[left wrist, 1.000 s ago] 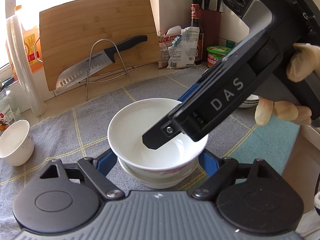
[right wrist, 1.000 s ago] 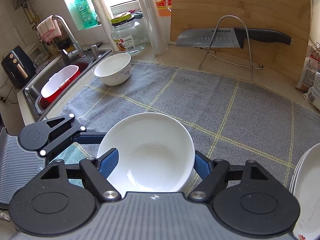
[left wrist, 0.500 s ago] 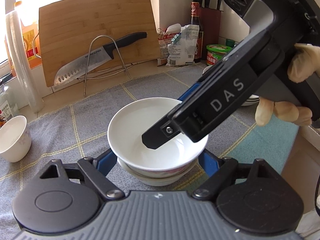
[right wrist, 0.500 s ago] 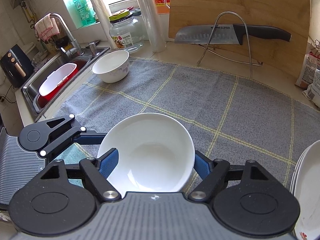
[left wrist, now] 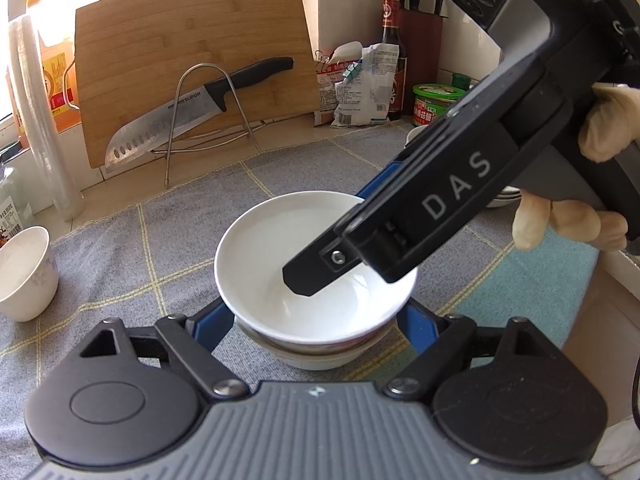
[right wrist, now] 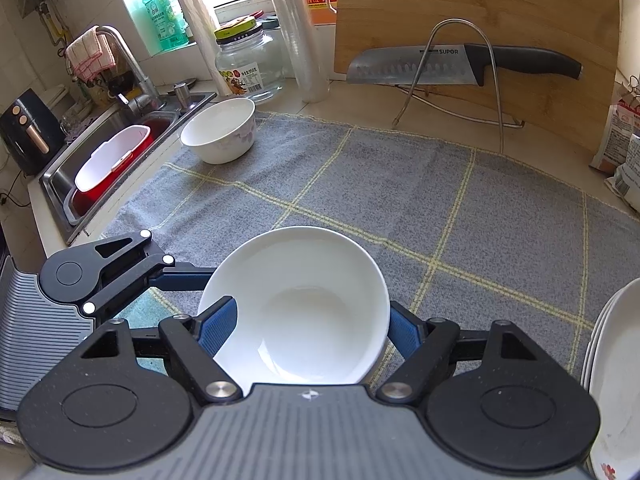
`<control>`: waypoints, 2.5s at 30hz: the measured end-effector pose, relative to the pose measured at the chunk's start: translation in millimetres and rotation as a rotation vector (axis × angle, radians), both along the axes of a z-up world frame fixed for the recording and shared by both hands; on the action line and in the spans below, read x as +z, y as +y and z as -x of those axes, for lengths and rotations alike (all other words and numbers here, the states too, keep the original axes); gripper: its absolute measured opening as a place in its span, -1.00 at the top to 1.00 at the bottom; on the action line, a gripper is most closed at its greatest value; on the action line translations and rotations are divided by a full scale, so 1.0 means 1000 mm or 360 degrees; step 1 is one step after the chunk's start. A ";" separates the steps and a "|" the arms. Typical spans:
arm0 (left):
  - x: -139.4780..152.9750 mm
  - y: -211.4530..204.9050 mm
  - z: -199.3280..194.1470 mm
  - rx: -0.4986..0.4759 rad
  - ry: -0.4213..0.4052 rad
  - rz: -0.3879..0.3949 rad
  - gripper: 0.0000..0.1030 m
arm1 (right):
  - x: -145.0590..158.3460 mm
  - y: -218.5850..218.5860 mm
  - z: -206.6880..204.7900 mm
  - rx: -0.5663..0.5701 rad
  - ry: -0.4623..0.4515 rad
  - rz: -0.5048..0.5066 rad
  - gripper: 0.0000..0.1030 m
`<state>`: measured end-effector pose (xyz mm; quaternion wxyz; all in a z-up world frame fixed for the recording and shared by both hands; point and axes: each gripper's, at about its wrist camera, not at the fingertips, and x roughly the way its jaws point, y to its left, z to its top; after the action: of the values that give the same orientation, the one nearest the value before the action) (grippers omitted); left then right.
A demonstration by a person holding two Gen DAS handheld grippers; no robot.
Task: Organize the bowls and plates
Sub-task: 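Open the right gripper to release the bowl, then withdraw the right gripper from the bowl, then move the left gripper to the plain white bowl beside the glass jar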
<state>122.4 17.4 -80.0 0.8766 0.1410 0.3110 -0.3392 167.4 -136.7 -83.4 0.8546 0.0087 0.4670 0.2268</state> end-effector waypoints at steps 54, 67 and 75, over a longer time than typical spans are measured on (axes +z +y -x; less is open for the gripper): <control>0.018 0.072 -0.007 0.0162 -0.0121 0.0104 -0.88 | 0.016 0.027 0.002 -0.0185 -0.0226 0.0120 -1.00; 0.040 0.133 -0.048 0.0762 -0.0167 -0.0013 -0.89 | 0.036 0.070 -0.004 0.0094 -0.0490 0.0135 -1.00; 0.034 0.177 -0.102 0.0756 -0.0105 -0.0006 -0.89 | 0.035 0.121 -0.016 0.0047 -0.0476 0.0136 -1.00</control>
<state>224.5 194.0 -46.3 0.9411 0.0764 0.3073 -0.1183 183.5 -15.8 -48.4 0.9108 -0.0684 0.3438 0.2181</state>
